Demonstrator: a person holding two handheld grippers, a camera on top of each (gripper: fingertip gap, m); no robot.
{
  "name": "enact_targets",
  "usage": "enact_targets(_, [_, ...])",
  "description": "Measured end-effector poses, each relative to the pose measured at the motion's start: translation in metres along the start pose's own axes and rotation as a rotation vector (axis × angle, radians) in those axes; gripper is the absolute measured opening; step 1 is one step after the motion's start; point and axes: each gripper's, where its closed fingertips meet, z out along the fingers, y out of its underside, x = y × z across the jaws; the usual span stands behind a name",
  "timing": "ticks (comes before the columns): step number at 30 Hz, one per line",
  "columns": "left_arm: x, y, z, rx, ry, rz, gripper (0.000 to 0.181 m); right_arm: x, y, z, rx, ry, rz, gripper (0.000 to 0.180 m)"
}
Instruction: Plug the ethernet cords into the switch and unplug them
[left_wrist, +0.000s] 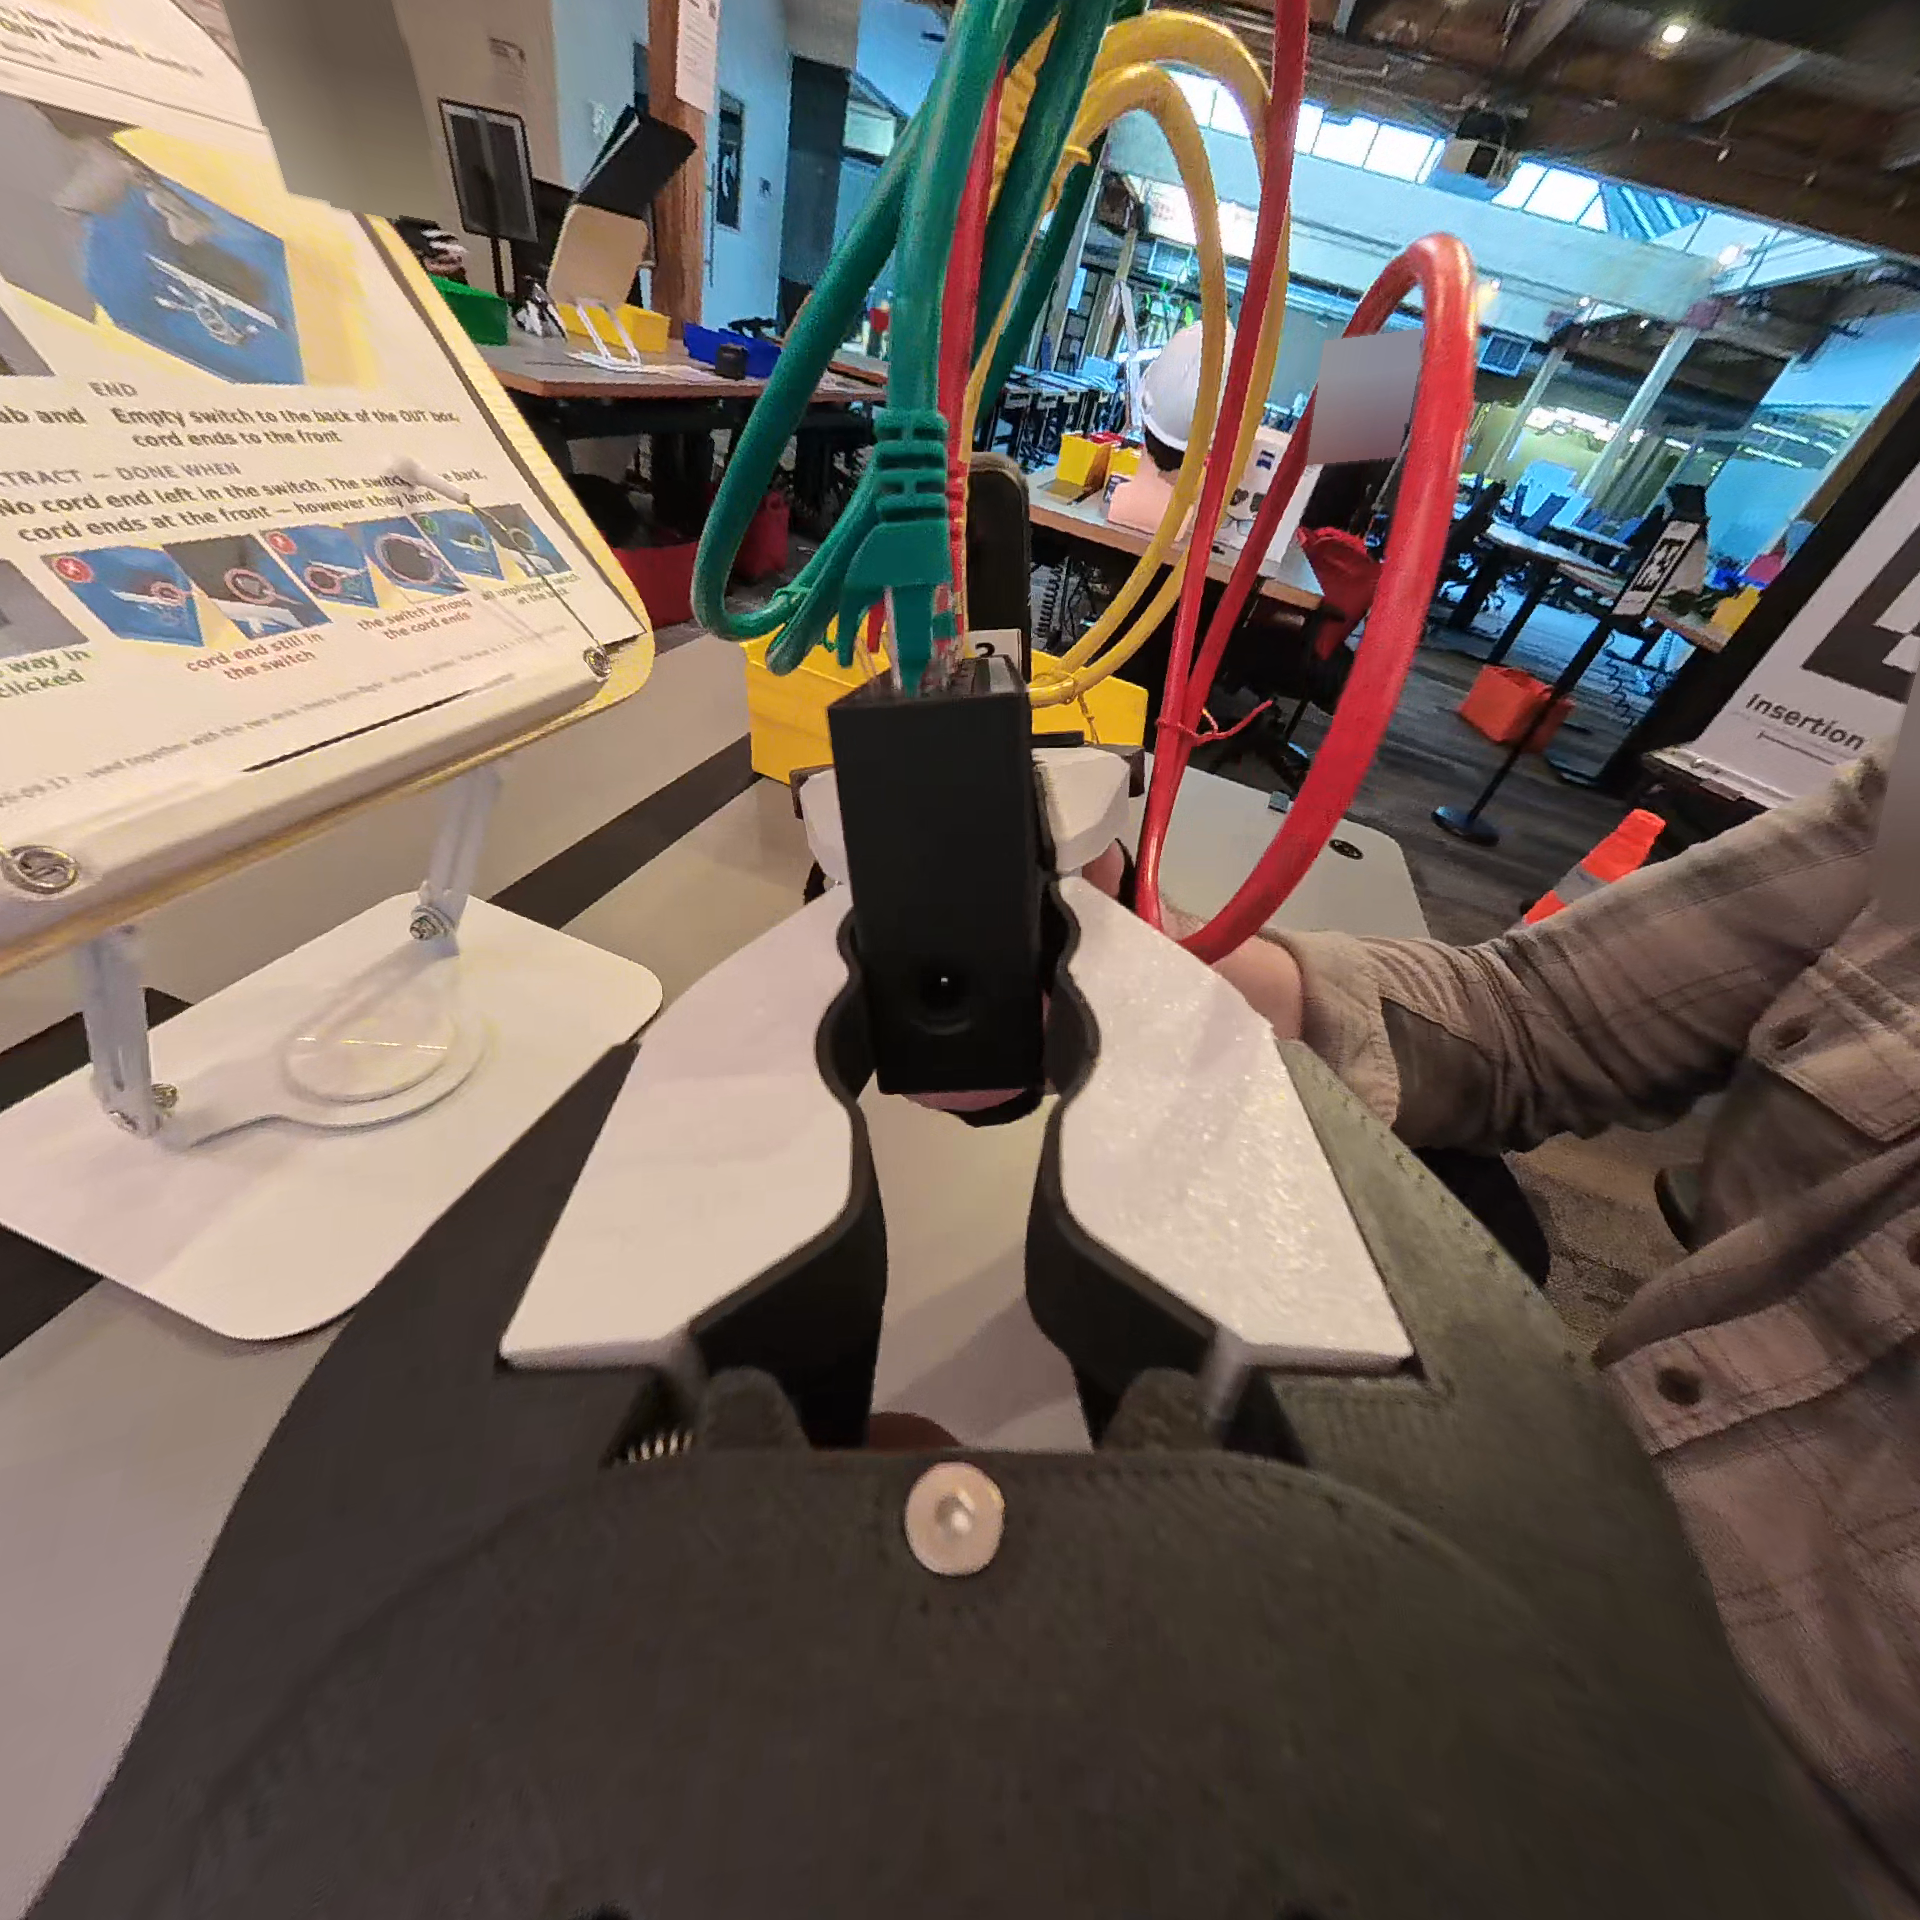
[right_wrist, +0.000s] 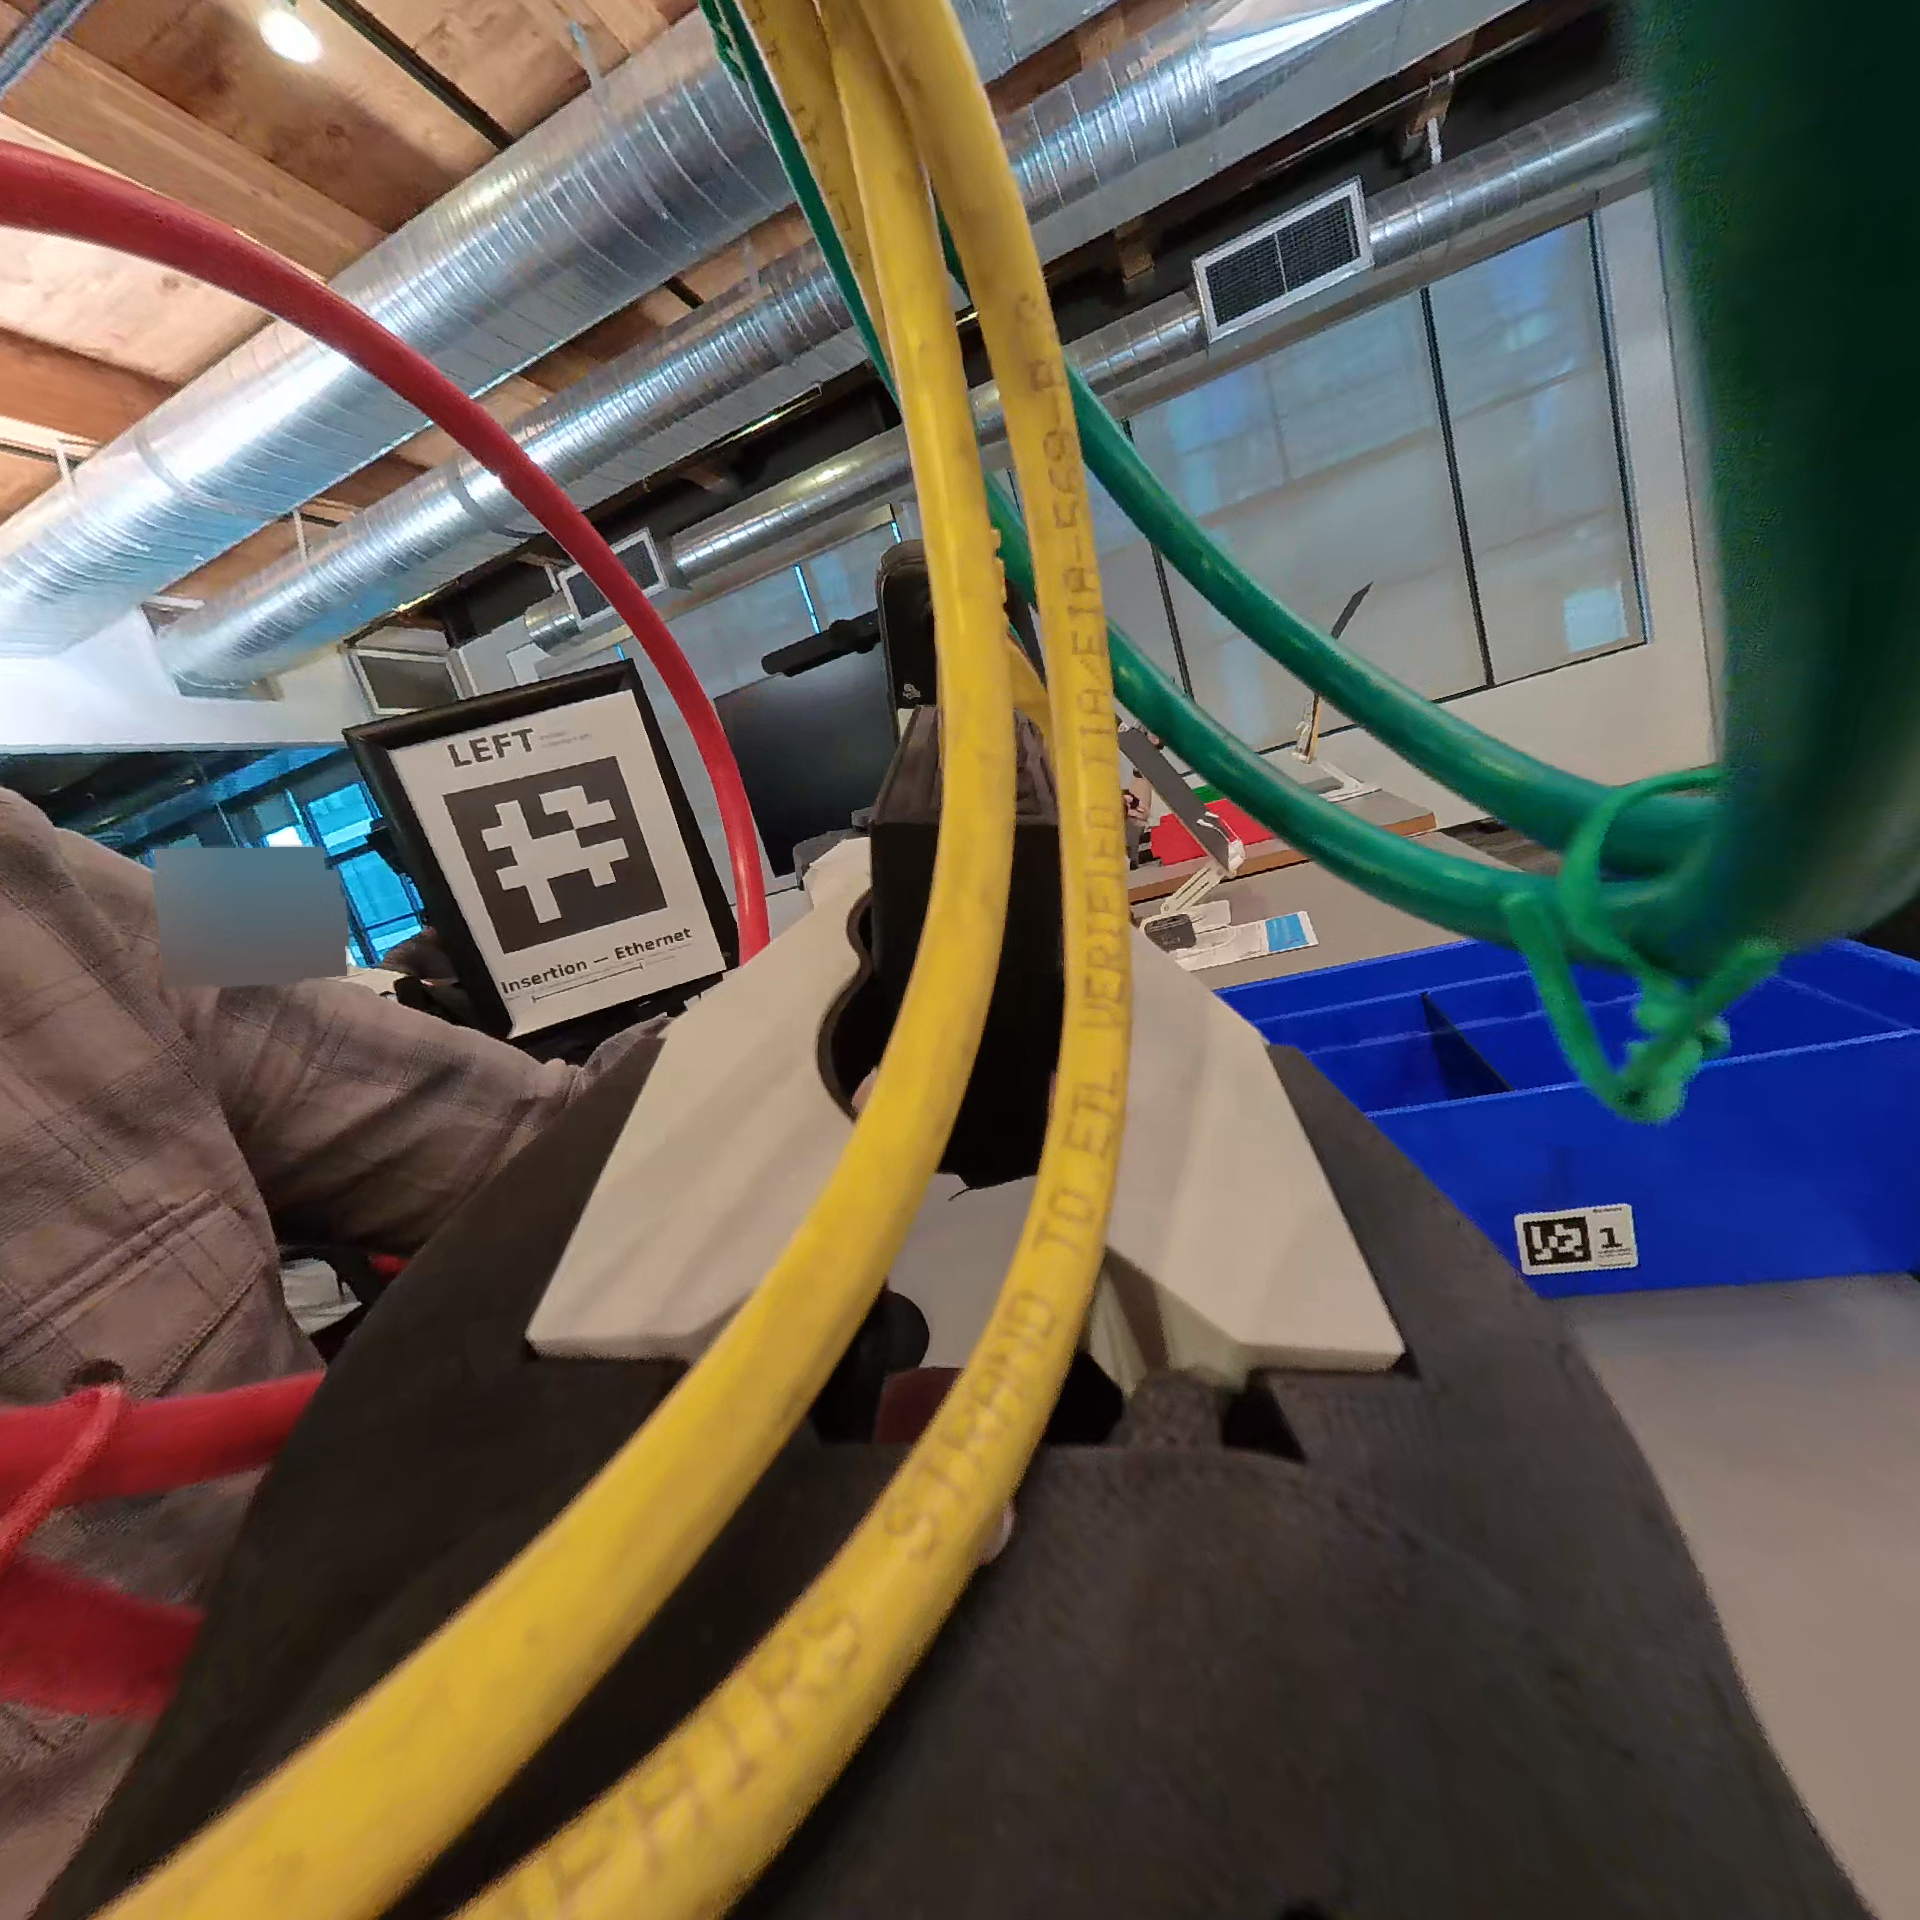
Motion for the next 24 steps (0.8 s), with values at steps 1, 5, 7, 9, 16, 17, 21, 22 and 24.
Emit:
enact_targets(1, [-0.001, 0.000, -0.001, -0.001, -0.002, -0.004, 0.029, 0.001, 0.000, 0.000, -0.001, 0.004, 0.003, 0.026])
enact_targets(5, [-0.007, -0.015, -0.015, 0.058, -0.015, -0.026, 0.029, 0.009, -0.001, -0.010, -0.041, 0.039, -0.017, 0.031])
enact_targets(7, [-0.010, -0.019, -0.022, 0.053, -0.029, -0.007, 0.029, 0.013, -0.001, -0.016, -0.085, 0.055, -0.033, 0.027])
enact_targets(9, [-0.010, -0.022, -0.030, 0.034, -0.015, -0.009, 0.029, 0.016, 0.006, -0.023, -0.173, 0.068, -0.046, 0.030])
enact_targets(16, [-0.018, -0.018, -0.051, -0.084, -0.021, -0.005, 0.028, 0.028, 0.050, -0.084, -0.679, 0.193, -0.043, 0.033])
enact_targets(17, [-0.017, -0.018, -0.055, -0.103, -0.020, 0.000, 0.028, 0.027, 0.059, -0.100, -0.789, 0.222, -0.034, 0.036])
enact_targets(21, [-0.014, -0.017, -0.058, -0.172, -0.009, 0.014, 0.029, 0.035, 0.076, -0.171, -1.116, 0.435, 0.003, 0.032])
enact_targets(22, [-0.014, -0.018, -0.058, -0.178, -0.015, 0.012, 0.029, 0.038, 0.075, -0.190, -1.182, 0.501, -0.008, 0.033])
enact_targets(24, [-0.011, -0.019, -0.058, -0.190, -0.004, 0.015, 0.028, 0.033, 0.072, -0.218, -1.260, 0.583, 0.020, 0.033])
